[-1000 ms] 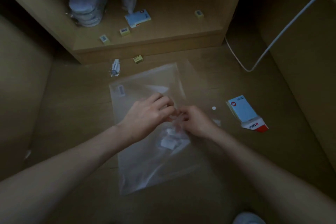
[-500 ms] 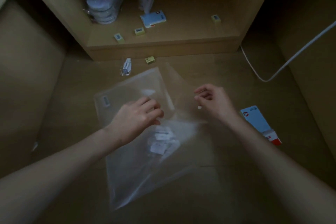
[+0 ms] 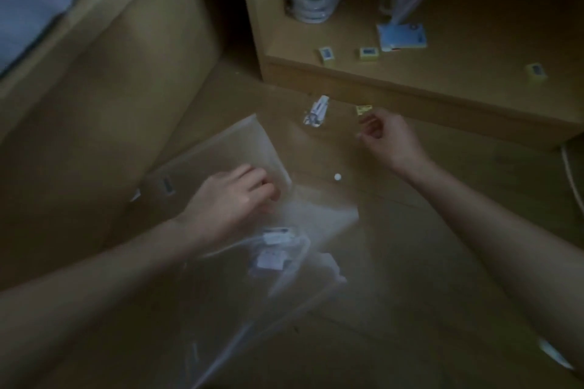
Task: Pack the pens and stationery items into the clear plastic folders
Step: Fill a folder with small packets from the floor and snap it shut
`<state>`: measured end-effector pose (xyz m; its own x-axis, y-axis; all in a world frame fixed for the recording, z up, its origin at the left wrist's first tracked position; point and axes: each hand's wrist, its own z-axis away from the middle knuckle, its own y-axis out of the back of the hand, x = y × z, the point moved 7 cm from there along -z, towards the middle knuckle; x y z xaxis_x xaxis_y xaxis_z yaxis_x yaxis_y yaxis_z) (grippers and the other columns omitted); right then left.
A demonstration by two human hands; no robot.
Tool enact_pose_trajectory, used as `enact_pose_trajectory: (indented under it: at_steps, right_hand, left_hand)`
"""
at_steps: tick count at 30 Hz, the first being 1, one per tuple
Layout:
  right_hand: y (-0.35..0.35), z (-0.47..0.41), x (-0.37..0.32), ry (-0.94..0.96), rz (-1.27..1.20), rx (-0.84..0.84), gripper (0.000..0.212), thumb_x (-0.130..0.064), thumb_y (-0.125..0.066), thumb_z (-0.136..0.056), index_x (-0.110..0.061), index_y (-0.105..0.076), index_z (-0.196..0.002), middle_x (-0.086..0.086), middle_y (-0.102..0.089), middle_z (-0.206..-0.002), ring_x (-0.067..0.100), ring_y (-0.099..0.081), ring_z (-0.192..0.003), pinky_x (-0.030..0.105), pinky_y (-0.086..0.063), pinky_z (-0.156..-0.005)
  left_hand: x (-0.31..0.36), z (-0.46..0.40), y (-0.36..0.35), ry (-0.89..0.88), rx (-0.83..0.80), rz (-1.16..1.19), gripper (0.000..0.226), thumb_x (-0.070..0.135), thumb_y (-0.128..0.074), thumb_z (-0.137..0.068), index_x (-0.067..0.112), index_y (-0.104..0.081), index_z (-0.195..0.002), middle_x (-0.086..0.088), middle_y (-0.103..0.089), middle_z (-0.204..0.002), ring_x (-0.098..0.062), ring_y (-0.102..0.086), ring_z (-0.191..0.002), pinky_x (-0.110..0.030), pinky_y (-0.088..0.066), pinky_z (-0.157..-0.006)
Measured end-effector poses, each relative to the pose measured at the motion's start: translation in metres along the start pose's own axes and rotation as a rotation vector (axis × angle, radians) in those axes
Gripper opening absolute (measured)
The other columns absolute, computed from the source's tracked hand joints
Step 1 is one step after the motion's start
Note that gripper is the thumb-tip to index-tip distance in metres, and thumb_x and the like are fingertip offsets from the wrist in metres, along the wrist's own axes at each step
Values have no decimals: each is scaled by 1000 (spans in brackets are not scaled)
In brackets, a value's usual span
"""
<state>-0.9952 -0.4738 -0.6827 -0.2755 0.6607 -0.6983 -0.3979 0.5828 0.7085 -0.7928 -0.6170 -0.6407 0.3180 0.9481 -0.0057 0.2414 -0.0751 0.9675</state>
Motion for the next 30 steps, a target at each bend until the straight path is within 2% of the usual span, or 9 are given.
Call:
enact_pose_trajectory:
  at_steps: [3, 7, 10, 13, 17, 21, 24, 27, 30]
  right_hand:
    - [-22, -27, -27, 81, 88, -47, 37, -9, -61, -89, -6, -55, -125, 12, -62, -92, 28, -59, -93, 25, -36, -74]
    - [-70, -59, -50, 128, 276, -188, 41, -17, -53, -95, -8, -47, -135, 23, -53, -128, 35, -46, -121, 30, -34, -92]
    - [-97, -71, -51, 135, 390, -232, 31, -18, -46, -97, 0, -52, -122, 28, -47, -127, 38, -40, -121, 31, -30, -100]
    - [-100, -74, -46, 101, 473, -144, 30, -15, -45, -98, -2, -50, -124, 29, -36, -132, 43, -41, -119, 42, -34, -105]
    - [-92, -70, -30, 108, 461, -47, 29, 2, -45, -88, -5, -55, -114, 26, -45, -123, 40, -45, -113, 36, -37, -96]
    - [-62, -52, -23, 112, 182, 42, 23, 6, -50, -80, -4, -63, -96, 24, -58, -99, 34, -50, -101, 29, -35, -81]
    - [-38, -12, -39, 240, 26, 67, 20, 3, -59, -80, -13, -61, -93, 11, -53, -96, 13, -50, -78, 17, -38, -69]
    - [-39, 39, -52, 379, -19, -63, 25, 2, -64, -79, -15, -58, -97, 3, -52, -92, 4, -48, -72, 12, -37, -64]
    - [-68, 73, -38, 240, -100, -350, 34, 2, -66, -79, -20, -48, -97, 0, -53, -88, 14, -51, -74, 20, -40, -65]
  left_hand:
    - [-6, 8, -5, 22, 13, 10, 19, 35, -55, -84, 24, -44, -96, -1, -61, -89, -16, -44, -85, -25, -44, -48]
    - [-5, 7, -12, 14, -6, 9, 14, 30, -64, -82, 22, -62, -93, 1, -63, -91, -15, -44, -84, -25, -43, -51]
    - [-8, 5, -17, 14, -10, 7, 19, 34, -54, -87, 22, -67, -90, 3, -64, -91, -13, -44, -83, -24, -39, -50]
    - [-8, 1, -22, 21, -22, 45, 25, 33, -47, -86, 20, -68, -89, 3, -64, -91, -14, -44, -83, -24, -39, -48]
    - [-8, 2, -25, 7, -14, 74, 21, 34, -52, -86, 20, -67, -90, 3, -63, -91, -14, -45, -83, -25, -42, -48]
    - [-9, 1, -24, -7, -26, 92, 19, 35, -54, -86, 21, -64, -92, 3, -61, -93, -15, -47, -84, -26, -45, -48]
    - [-8, 1, -25, -19, -46, 65, 23, 37, -50, -87, 21, -66, -90, 3, -62, -92, -14, -46, -83, -26, -45, -48]
    - [-7, -2, -25, -33, -49, 24, 26, 40, -48, -87, 22, -66, -89, 3, -62, -90, -13, -45, -84, -25, -42, -50]
    - [-6, -2, -23, -50, -44, 8, 21, 40, -54, -86, 23, -66, -89, 3, -61, -90, -14, -46, -85, -25, -43, -52]
